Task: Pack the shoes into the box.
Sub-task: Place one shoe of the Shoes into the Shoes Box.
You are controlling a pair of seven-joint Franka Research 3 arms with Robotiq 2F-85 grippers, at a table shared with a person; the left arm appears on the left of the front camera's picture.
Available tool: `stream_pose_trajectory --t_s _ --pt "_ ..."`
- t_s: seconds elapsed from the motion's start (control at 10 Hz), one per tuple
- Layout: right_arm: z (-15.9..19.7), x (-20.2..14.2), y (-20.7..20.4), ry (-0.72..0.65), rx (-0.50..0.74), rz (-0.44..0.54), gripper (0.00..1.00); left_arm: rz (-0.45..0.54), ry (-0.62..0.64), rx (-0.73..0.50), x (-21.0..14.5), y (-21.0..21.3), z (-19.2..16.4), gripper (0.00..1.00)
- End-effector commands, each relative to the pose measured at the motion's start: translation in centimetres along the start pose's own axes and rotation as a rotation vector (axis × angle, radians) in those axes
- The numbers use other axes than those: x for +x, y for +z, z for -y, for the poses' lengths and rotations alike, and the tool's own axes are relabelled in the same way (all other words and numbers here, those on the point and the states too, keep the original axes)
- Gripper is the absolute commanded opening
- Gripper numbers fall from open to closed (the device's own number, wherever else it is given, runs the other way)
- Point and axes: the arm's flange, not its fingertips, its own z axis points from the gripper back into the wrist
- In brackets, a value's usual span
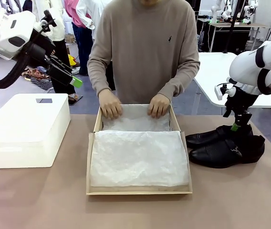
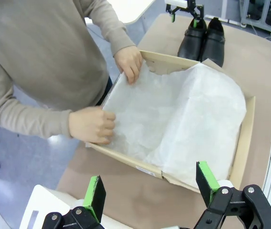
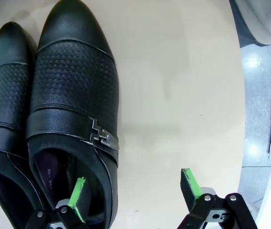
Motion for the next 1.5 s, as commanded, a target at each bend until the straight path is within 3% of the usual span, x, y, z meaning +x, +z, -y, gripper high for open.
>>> stream_pose_trajectory --t_s 0.0,0.7,1.2,1.4 --pt "0.3 -0.6 -0.4 0.054 -0.008 -0.010 1.00 0.016 -0.007 -0.017 -0.2 -0.1 -0.2 1.00" --pt "0.4 -0.6 -2.4 0.052 0.048 -0.021 1.00 0.016 -0.007 -0.017 -0.2 -0.1 -0.2 1.00" --pt "0.3 -0.6 -2.5 0.029 0.098 -0.028 0.03 0.016 -0.007 -0.017 -0.2 -0.1 -0.2 1.00" --pt "0.4 -0.6 -2.4 0.027 0.105 -0.026 0.00 0.016 -0.007 -0.017 -0.2 -0.1 -0.2 1.00"
